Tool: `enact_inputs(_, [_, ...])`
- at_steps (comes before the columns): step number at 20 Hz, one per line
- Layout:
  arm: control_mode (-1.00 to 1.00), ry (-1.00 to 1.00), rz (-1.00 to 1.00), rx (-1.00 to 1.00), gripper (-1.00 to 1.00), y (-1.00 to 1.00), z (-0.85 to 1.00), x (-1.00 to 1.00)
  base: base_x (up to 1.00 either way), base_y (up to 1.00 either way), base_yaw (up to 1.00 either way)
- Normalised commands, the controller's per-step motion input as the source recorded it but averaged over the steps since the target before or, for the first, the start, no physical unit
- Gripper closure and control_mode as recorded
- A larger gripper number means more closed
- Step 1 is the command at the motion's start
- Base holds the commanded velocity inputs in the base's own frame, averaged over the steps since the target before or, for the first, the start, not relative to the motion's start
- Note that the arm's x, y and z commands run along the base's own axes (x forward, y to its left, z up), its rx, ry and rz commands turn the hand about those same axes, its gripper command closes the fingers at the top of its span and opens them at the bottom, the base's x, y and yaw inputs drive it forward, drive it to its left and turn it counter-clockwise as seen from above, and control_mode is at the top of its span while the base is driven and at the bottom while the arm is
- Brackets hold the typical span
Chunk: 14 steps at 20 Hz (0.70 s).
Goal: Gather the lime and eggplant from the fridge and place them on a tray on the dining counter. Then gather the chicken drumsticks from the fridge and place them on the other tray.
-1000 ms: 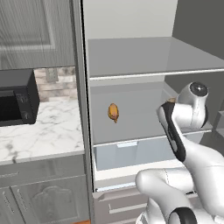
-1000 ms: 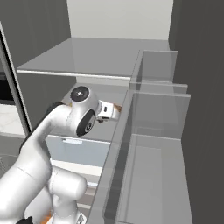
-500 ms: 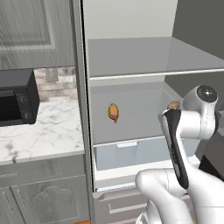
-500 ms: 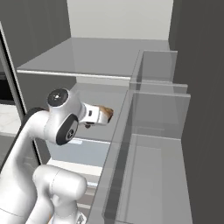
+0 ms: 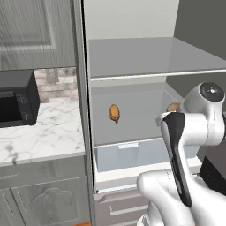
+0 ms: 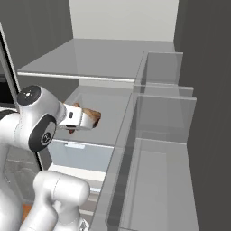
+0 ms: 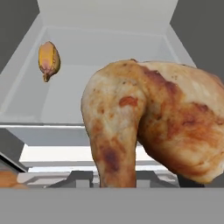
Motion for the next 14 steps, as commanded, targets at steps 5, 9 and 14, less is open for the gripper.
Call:
enact_inputs(5, [-1.00,0.00,0.06,0.01,1.00,0.20,0.40,-0.40,0.00,0.00,0.00])
enact_inputs(9, [-1.00,0.00,0.00,0.01,1.00,0.00,0.42,-0.15,0.00,0.00,0.00])
enact_inputs(14, [-1.00,0.00,-0.02,0.00,1.00,-0.07,0.29,-0.09,0.00,0.00,0.00])
